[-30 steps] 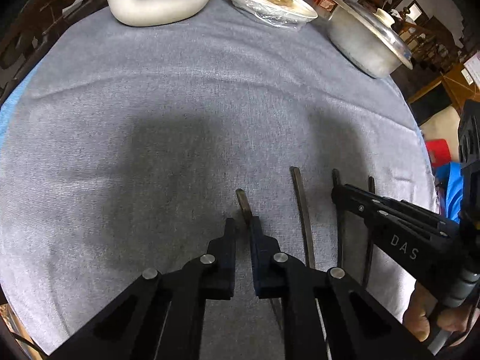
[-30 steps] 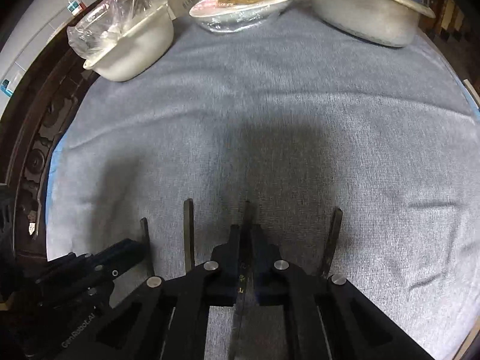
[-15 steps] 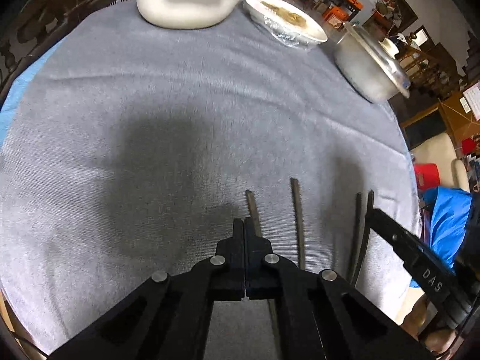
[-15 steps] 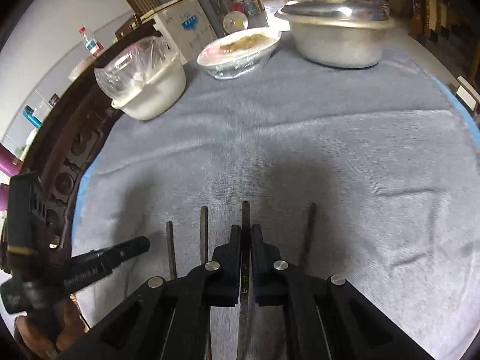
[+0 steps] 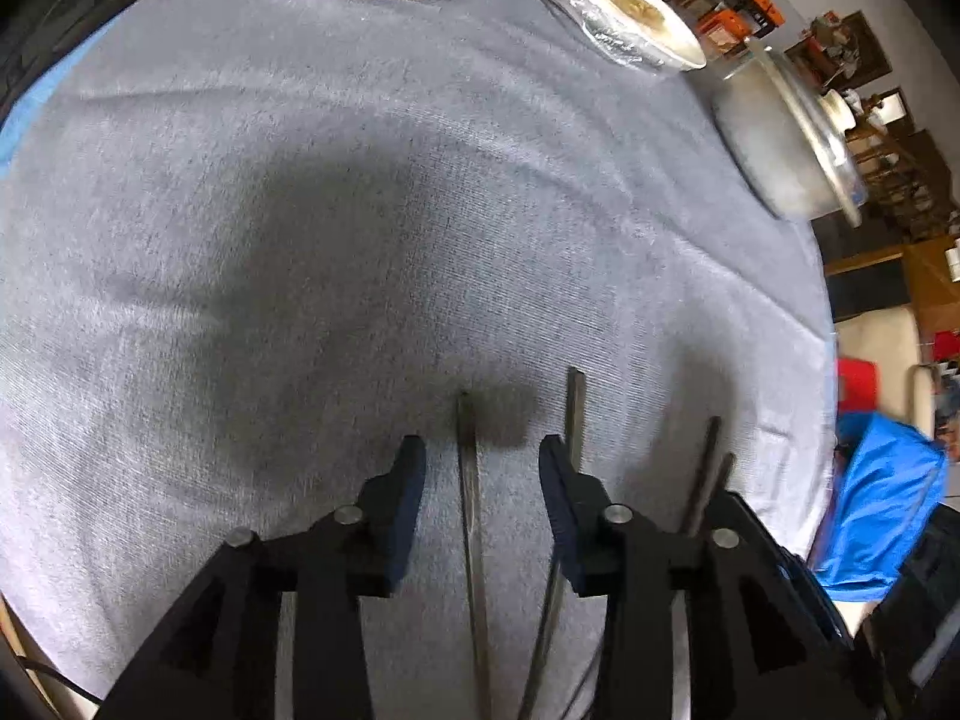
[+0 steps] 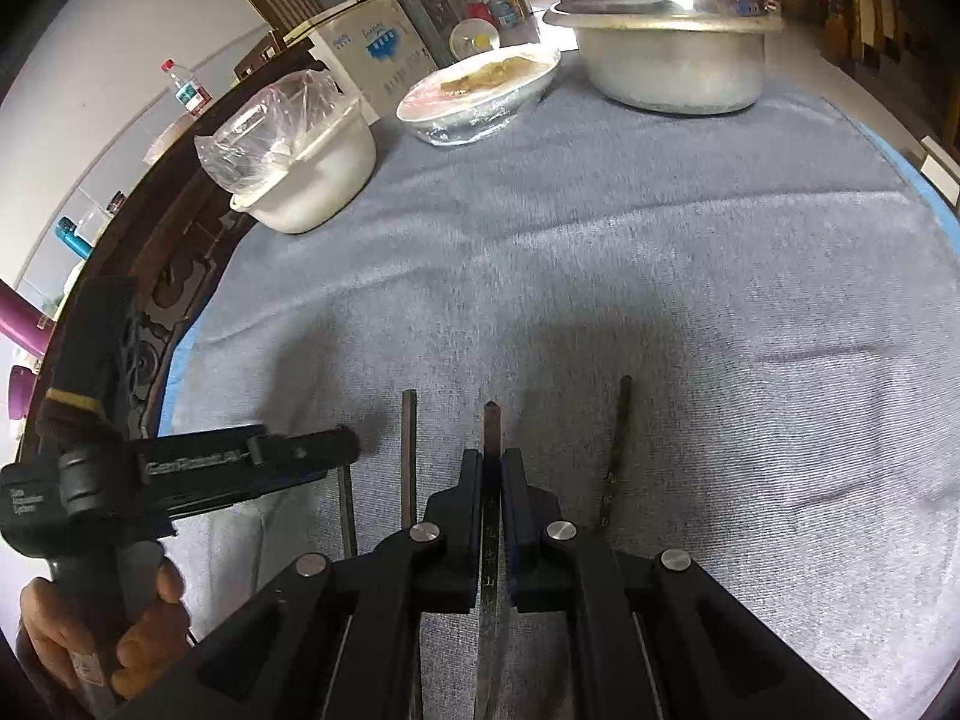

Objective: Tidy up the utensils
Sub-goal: 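Lift both held chopsticks and carry them toward the utensil cup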

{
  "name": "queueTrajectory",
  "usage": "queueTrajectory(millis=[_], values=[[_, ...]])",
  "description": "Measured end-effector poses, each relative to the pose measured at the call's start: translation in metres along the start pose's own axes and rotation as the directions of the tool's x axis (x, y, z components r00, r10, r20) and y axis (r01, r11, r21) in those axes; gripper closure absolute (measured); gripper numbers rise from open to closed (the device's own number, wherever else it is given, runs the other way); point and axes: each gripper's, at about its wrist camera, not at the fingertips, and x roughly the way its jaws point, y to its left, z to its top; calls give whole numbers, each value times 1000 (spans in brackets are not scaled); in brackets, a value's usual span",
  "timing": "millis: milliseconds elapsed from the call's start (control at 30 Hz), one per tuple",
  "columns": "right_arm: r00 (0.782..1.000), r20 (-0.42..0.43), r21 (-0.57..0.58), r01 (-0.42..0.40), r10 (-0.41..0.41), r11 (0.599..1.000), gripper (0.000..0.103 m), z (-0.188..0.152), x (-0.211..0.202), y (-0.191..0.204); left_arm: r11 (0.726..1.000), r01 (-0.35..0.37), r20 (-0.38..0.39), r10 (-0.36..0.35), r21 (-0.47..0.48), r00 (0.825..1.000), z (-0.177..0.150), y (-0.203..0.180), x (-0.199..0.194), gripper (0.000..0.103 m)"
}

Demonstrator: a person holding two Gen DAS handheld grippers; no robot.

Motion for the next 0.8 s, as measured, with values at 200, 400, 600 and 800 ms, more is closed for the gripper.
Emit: queueTrajectory(millis=[200,400,600,800], values=[[1000,7,8,-18,18,1000,96,0,-2,-4,991,-128,18,127,46,992,-1,-17,4,80],[999,30,29,-39,38,999,96,-1,-10,-8,976,-191,31,189,105,981,2,-29,10,97],[995,89,41,-57,53,998,96,-6,-37,-15,979,-163,54,157,125,986,0,-24,2,98],[982,182,23,-61,55,998,96,-16,-80,-14,979,-135,212,100,154,972,-30,-15,-63,98]])
